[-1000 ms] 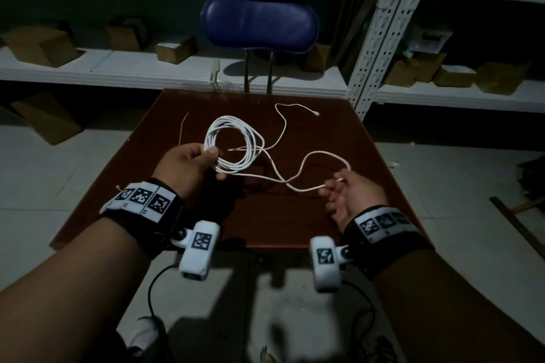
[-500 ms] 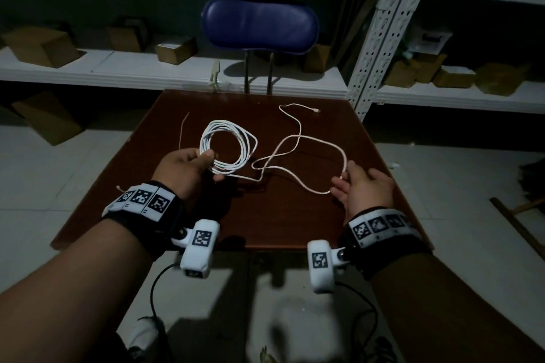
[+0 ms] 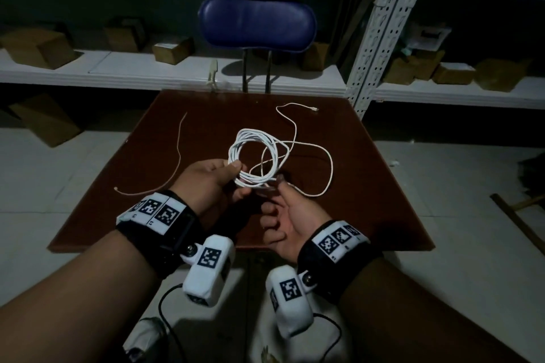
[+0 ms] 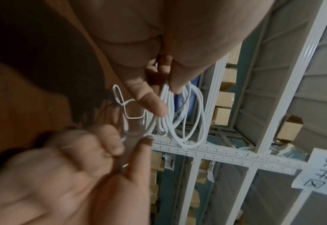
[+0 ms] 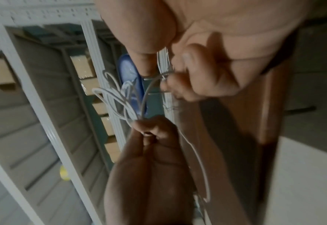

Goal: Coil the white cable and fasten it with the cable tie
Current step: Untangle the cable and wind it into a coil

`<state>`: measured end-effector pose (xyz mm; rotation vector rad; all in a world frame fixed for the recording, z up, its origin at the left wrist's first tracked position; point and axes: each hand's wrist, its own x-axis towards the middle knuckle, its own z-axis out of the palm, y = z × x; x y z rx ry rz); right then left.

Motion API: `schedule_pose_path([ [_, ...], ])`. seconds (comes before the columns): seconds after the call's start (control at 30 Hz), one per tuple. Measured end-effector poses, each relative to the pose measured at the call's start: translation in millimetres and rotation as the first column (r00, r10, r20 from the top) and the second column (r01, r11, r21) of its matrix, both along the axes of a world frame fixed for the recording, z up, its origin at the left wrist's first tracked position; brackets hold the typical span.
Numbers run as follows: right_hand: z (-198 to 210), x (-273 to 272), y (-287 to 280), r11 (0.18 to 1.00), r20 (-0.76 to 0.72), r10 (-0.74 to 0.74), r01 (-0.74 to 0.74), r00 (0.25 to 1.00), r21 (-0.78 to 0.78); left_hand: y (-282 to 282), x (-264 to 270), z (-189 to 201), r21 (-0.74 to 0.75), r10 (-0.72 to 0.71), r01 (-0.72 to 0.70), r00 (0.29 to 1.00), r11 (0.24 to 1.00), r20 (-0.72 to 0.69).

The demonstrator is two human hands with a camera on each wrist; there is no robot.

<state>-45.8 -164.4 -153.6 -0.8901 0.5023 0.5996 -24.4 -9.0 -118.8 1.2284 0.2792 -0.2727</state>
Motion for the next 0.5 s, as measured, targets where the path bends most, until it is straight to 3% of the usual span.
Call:
schedule_pose_path([
  [0.13, 8, 10, -3, 0.965, 0.106, -0.23, 0.241, 0.967, -0.106, 6, -4, -1, 0.049, -0.098, 0.1, 0.994, 0.994, -0.051],
  [0.27, 8, 11, -4, 0.897, 0.279, -0.203, 0.293, 0.939, -0.331, 11, -6, -1, 0.114, -0.197, 0.205, 0.977, 0.972, -0.079],
  [0.33, 8, 9, -4, 0.912, 0.303, -0.203, 0.293, 0.931, -0.288, 11, -7, 1, 0.143, -0.229, 0.24, 0.969, 0.96, -0.088],
  [0.5, 9, 8, -10, 0.961, 0.228, -0.267, 0.278, 0.936, -0.015, 9, -10, -1, 0.233, -0.242, 0.265, 0.962, 0.936, -0.125],
])
